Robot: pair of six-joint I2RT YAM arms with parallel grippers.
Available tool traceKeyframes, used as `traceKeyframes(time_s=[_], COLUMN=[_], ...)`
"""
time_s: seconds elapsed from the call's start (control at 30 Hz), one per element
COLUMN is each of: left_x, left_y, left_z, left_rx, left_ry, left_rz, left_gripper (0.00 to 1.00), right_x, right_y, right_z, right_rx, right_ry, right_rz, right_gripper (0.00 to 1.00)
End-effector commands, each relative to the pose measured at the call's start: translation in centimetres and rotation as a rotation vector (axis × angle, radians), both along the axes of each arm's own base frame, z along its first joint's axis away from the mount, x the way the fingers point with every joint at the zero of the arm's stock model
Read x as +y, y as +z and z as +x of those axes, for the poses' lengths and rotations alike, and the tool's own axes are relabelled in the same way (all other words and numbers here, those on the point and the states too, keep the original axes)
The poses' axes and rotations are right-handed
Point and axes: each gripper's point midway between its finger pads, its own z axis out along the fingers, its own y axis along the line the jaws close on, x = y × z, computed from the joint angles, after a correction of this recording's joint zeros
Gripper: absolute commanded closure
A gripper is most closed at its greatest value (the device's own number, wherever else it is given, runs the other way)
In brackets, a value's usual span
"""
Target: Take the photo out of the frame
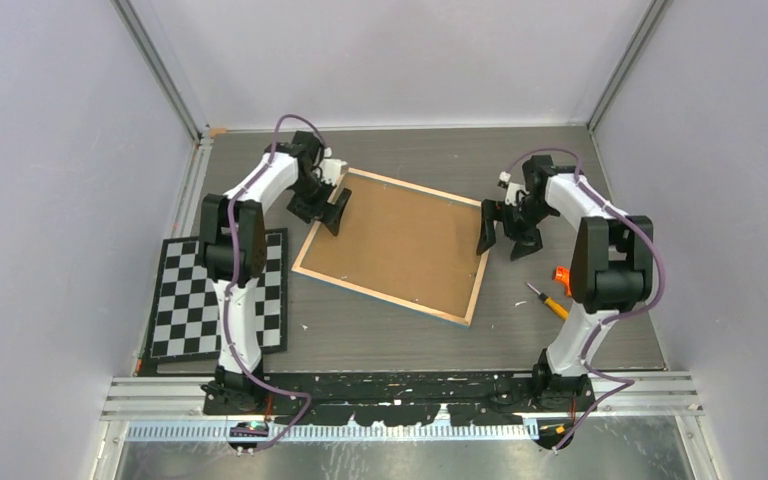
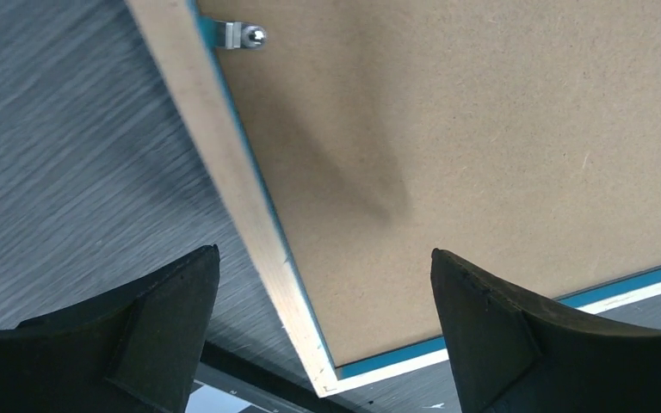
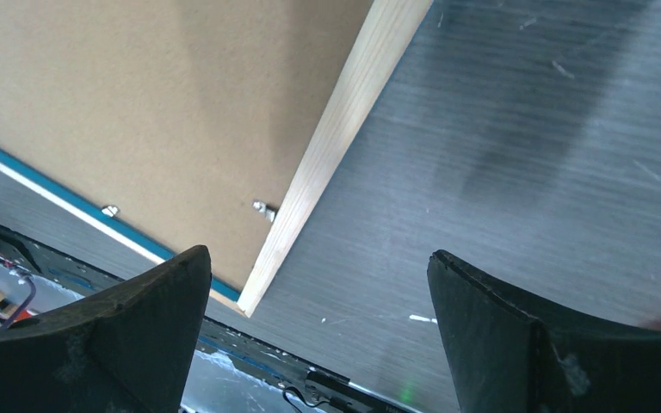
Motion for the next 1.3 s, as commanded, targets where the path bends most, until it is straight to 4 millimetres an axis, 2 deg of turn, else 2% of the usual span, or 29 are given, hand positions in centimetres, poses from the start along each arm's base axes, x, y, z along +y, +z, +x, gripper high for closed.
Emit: traceKeyframes(time_s=[0.0,0.1,0.3,0.53,0.7,0.8,0.87,1.03,1.17,1.27], left_x=[-0.4,-0.9,-2.3,-3.4,-3.7,-3.5,-3.1,-2.3,-2.6,-2.6], left_y=[-0.9,-1.4,-1.0,-0.7,-0.4,-0.1,0.2,2.6,5.8,8.3], left_z=[-0.5,-2.2,-6.4,-11.1,-13.3,-13.8,-13.7,-12.6,-12.1,-11.7], left_rx=[0.008,0.031,0.048,0.085,0.105,0.106,0.098,0.018,-0.105,-0.213], left_ry=[-0.042,-0.081,-0.143,-0.168,-0.154,-0.137,-0.132,-0.142,-0.153,-0.145], left_rz=[0.013,0.018,0.002,-0.024,-0.041,-0.041,-0.019,0.009,-0.034,-0.067], left_gripper=[0.09,0.14,0.27,0.33,0.36,0.35,0.3,0.17,0.03,0.0], right_x=[0.4,0.5,0.8,1.0,0.9,1.0,0.9,-1.3,-2.9,-4.7], right_y=[-0.3,-0.8,-1.0,-1.8,-1.9,-1.5,-0.7,4.3,7.7,8.2], right_z=[1.5,1.9,1.7,-0.2,-1.5,-1.8,-1.5,-0.6,-2.8,-5.3], right_rx=[0.011,0.027,0.052,0.113,0.131,0.128,0.106,-0.016,-0.109,-0.136], right_ry=[0.012,0.022,0.061,0.122,0.136,0.137,0.144,0.174,0.289,0.375], right_rz=[0.017,0.02,0.045,0.076,0.077,0.083,0.076,0.036,-0.053,-0.149], right_gripper=[0.0,0.0,0.0,0.02,0.02,0.02,0.02,0.02,0.02,0.02])
